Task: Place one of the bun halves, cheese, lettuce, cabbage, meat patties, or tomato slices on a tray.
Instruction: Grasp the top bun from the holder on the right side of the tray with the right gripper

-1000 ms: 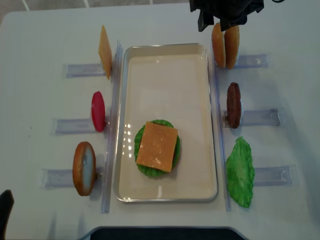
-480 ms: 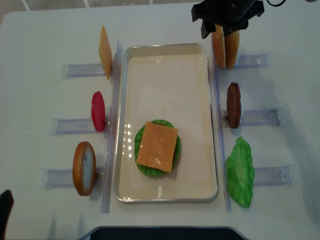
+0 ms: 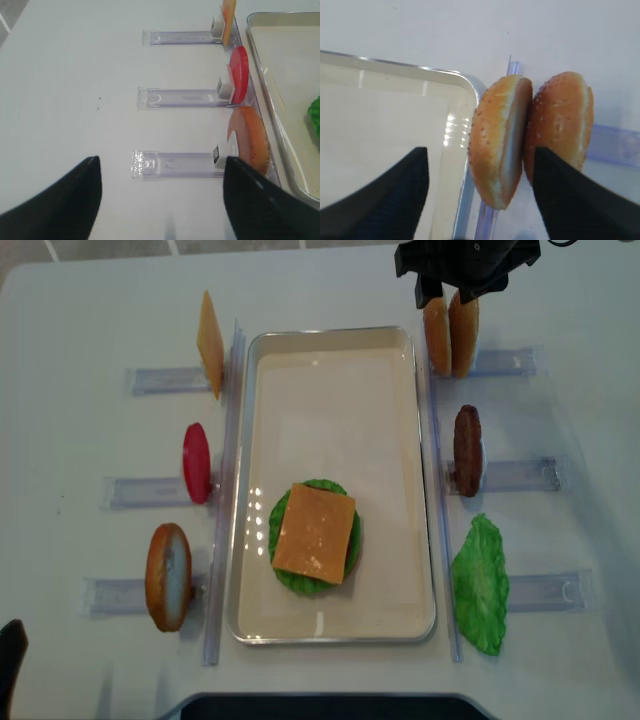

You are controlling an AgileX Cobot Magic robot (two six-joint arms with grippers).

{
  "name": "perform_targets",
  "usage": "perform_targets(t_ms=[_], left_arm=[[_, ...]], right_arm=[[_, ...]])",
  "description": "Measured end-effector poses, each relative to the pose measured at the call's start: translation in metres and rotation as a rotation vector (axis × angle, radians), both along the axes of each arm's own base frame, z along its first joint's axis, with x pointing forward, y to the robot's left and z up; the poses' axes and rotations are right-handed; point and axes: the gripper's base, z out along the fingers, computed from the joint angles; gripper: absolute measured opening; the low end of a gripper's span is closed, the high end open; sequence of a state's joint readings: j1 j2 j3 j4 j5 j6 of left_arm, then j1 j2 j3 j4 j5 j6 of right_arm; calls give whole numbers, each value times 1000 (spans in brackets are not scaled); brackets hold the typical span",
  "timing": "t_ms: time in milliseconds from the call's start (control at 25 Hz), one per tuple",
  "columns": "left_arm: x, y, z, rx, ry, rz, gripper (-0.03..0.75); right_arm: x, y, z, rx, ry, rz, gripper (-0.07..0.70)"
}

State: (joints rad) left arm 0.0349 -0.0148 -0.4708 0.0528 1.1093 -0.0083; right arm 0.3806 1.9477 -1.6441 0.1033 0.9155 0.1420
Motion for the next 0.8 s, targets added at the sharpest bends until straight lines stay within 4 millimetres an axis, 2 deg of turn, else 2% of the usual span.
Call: perform_targets(t_ms=[560,680,800], left_arm=[[0,0,0,0,0,0,578],[0,0,0,0,0,0,578],[0,0,0,0,0,0,578]], right_arm=[[8,4,-29,-4,62,11,458],[8,5,-31,-4,65,13,428],[9,5,-33,-6,68,13,354]])
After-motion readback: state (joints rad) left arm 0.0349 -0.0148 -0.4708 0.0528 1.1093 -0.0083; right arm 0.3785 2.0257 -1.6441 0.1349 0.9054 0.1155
